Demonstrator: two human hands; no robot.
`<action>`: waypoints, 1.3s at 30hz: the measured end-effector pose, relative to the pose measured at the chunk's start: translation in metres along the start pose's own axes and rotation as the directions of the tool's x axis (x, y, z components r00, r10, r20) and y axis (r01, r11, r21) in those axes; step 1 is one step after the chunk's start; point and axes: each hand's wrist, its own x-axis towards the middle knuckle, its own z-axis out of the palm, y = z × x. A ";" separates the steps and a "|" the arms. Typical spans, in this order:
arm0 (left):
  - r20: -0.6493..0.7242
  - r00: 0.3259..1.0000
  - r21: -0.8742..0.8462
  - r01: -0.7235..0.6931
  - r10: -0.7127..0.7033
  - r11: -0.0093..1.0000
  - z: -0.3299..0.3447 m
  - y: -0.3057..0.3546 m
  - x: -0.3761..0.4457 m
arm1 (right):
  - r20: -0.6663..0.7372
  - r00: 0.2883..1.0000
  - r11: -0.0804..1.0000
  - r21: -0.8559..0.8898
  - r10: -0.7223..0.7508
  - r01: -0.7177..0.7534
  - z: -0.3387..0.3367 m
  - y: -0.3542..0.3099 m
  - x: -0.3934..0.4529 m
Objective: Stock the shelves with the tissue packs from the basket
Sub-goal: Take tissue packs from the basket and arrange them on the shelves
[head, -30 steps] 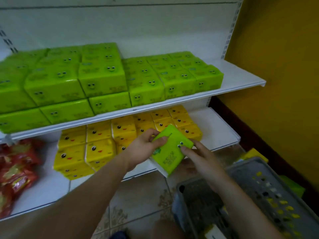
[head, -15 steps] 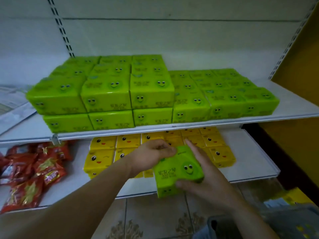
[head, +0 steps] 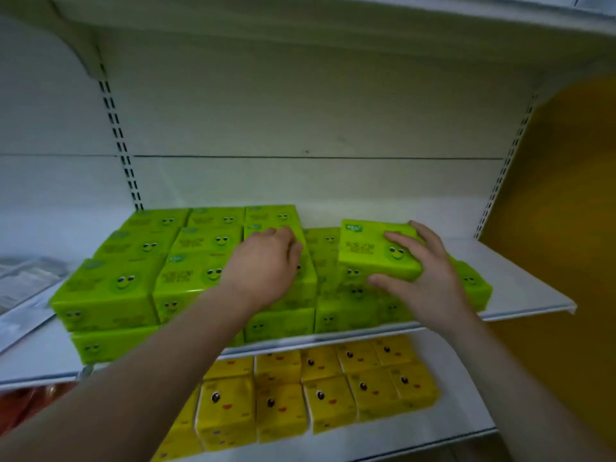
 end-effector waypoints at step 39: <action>0.327 0.803 -0.558 -0.261 0.498 0.788 0.168 0.176 -0.150 | -0.185 0.953 0.922 -0.264 0.241 -0.284 -0.082 0.121 -0.196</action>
